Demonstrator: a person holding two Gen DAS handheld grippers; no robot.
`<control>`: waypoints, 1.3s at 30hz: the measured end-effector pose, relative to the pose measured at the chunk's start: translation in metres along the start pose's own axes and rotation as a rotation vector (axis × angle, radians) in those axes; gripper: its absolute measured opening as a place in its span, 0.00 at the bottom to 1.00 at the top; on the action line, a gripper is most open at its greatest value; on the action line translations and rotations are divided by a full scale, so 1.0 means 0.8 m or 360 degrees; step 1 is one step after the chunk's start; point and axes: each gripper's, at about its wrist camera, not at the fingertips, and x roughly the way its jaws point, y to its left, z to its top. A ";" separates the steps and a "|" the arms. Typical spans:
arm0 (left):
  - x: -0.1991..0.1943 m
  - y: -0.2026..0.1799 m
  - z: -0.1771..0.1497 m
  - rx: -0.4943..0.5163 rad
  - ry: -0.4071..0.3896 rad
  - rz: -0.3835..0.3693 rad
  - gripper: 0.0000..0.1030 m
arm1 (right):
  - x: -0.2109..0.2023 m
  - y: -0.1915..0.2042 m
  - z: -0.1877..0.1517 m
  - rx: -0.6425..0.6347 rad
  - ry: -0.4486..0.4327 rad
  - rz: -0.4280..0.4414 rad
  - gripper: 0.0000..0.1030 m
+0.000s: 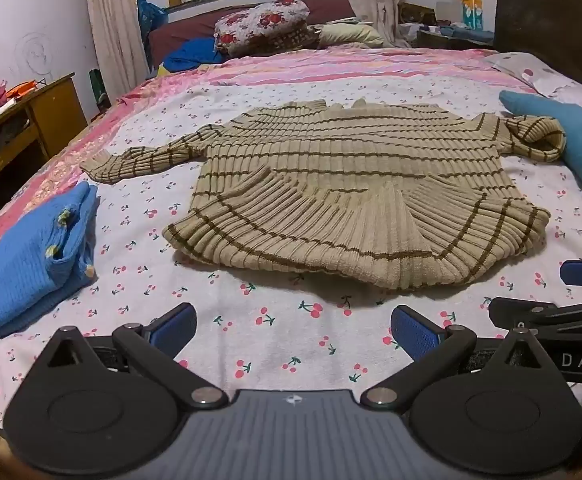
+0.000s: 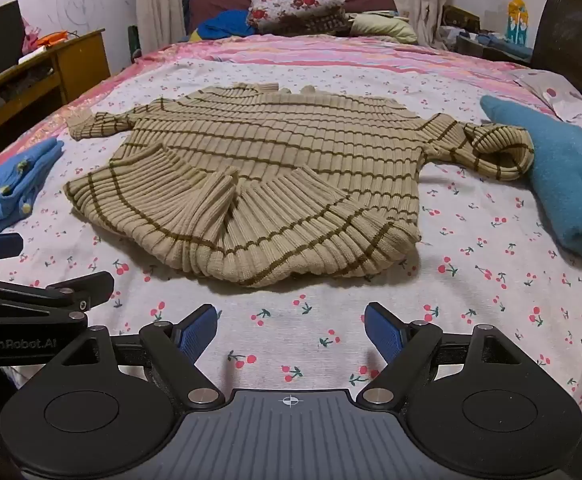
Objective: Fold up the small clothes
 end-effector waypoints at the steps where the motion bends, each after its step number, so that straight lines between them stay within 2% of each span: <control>1: 0.000 0.000 0.000 0.0002 0.0003 0.0000 1.00 | 0.000 0.000 0.000 -0.0001 0.0000 -0.0001 0.80; 39: 0.001 -0.006 -0.005 0.0072 0.0000 0.0061 1.00 | 0.006 0.001 -0.005 -0.0016 0.0023 -0.0021 0.80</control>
